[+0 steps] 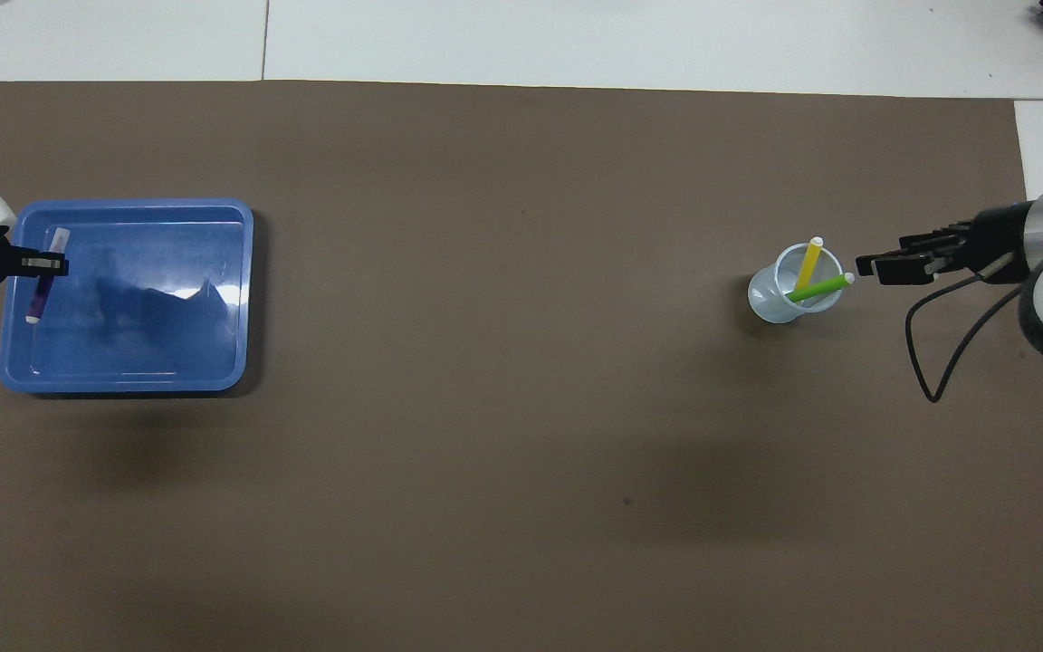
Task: Right arm passes pens to left for tray arrangement
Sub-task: 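Lower the purple pen into the blue tray and release with the left gripper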
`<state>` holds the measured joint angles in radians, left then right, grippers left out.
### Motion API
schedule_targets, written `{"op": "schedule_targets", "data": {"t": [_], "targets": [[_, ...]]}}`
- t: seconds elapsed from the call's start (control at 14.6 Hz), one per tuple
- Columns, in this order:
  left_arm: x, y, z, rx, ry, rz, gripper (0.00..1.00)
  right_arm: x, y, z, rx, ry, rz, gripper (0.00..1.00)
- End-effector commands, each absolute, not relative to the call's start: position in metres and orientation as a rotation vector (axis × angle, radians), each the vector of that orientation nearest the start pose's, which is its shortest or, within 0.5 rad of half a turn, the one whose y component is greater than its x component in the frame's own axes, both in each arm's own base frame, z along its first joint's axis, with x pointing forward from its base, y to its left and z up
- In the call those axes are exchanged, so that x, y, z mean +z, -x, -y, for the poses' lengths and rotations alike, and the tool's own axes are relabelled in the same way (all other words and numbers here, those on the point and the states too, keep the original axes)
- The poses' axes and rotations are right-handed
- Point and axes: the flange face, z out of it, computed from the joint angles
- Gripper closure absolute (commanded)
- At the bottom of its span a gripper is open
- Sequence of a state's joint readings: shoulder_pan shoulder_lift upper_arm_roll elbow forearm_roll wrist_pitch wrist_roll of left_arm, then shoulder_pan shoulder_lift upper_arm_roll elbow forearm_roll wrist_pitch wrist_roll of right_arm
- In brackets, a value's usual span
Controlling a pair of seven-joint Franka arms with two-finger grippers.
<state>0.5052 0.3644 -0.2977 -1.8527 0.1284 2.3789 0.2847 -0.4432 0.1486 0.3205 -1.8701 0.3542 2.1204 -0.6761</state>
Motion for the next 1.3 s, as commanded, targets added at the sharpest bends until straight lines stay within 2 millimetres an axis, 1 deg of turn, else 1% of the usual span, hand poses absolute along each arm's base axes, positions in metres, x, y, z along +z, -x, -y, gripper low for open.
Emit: {"op": "schedule_targets", "data": {"t": [0.0, 0.07, 0.27, 0.34, 0.41, 0.48, 0.55, 0.61, 0.75, 0.89, 0.96, 1.16, 1.23], "targets": [[0.346, -0.633, -0.162, -0.292, 3.063, -0.230, 1.00, 0.436, -0.609, 0.062, -0.355, 2.772, 0.521, 0.28], [0.345, -0.632, -0.163, -0.284, 3.064, -0.228, 1.00, 0.435, -0.609, 0.058, -0.349, 2.771, 0.537, 0.27], [0.341, -0.630, -0.163, -0.278, 3.067, -0.223, 1.00, 0.434, -0.608, 0.059, -0.339, 2.785, 0.542, 0.27], [0.340, -0.631, -0.157, -0.273, 3.069, -0.239, 1.00, 0.433, -0.607, 0.058, -0.337, 2.786, 0.538, 0.27], [0.332, -0.629, -0.148, -0.254, 3.077, -0.246, 1.00, 0.430, -0.606, 0.057, -0.340, 2.789, 0.535, 0.27], [0.329, -0.628, -0.143, -0.262, 3.076, -0.252, 1.00, 0.426, -0.605, 0.058, -0.354, 2.798, 0.530, 0.27], [0.331, -0.631, -0.142, -0.298, 3.068, -0.256, 1.00, 0.424, -0.604, 0.060, -0.372, 2.806, 0.526, 0.27], [0.334, -0.632, -0.146, -0.316, 3.063, -0.253, 1.00, 0.422, -0.605, 0.061, -0.382, 2.810, 0.520, 0.27], [0.331, -0.634, -0.146, -0.318, 3.054, -0.267, 1.00, 0.420, -0.606, 0.062, -0.381, 2.811, 0.507, 0.27], [0.332, -0.636, -0.147, -0.356, 3.037, -0.276, 1.00, 0.419, -0.606, 0.059, -0.367, 2.815, 0.454, 0.28], [0.331, -0.635, -0.147, -0.352, 3.038, -0.276, 1.00, 0.414, -0.604, 0.054, -0.348, 2.817, 0.453, 0.32], [0.323, -0.632, -0.152, -0.336, 3.046, -0.261, 1.00, 0.404, -0.598, 0.054, -0.309, 2.836, 0.470, 0.37], [0.317, -0.631, -0.152, -0.323, 3.053, -0.259, 1.00, 0.401, -0.597, 0.054, -0.302, 2.836, 0.468, 0.38]]}}
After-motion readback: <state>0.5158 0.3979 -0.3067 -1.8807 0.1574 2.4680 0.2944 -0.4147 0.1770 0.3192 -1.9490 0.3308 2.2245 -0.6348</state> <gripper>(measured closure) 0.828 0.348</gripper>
